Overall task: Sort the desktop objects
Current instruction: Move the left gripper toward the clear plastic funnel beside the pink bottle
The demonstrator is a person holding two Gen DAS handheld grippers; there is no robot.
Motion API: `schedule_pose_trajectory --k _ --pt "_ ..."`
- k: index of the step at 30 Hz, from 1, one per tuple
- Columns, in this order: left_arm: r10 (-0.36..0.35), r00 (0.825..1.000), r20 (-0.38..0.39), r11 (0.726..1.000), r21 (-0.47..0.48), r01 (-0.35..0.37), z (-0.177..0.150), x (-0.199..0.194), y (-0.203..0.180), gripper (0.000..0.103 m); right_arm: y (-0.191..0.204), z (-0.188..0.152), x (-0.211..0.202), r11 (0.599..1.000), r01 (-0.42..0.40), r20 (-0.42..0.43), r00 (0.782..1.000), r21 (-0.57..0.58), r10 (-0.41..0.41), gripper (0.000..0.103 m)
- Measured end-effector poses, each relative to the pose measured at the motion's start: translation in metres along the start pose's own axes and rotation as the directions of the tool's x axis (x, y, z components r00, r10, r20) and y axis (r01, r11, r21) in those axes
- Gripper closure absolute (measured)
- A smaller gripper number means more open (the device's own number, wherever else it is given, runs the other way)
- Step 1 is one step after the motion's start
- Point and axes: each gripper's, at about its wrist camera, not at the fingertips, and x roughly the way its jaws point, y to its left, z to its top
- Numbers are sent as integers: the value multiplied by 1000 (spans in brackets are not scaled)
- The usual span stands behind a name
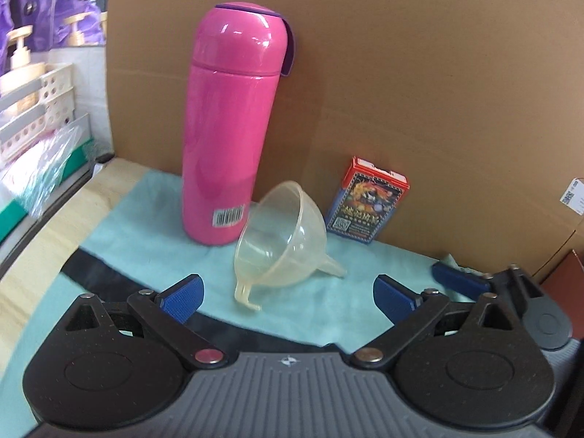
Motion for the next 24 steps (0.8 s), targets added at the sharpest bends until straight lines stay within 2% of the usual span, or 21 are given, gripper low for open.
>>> schedule_pose_trajectory --k 1,5,12,14,18,24 --pt "-3 1000 -4 1000 7 3 2 4 0 3 1 0 5 1000 -8 -7 1000 3 8 5" --pt "-18 1000 -22 999 26 19 9 18 0 9 5 -1 28 999 -32 -53 998 -1 32 17" --pt "-22 999 -34 999 38 23 16 35 -1 15 3 -1 50 999 -42 -80 996 -11 41 20" --pt "-23 999 -42 999 35 24 18 39 1 19 3 -1 57 999 -45 -94 995 -3 44 25" --pt "-25 998 -54 999 32 27 20 46 3 23 0 1 65 998 -53 -96 994 38 57 28" --pt "-39 997 -71 999 32 42 22 53 5 34 1 1 66 994 -102 -86 991 49 106 44"
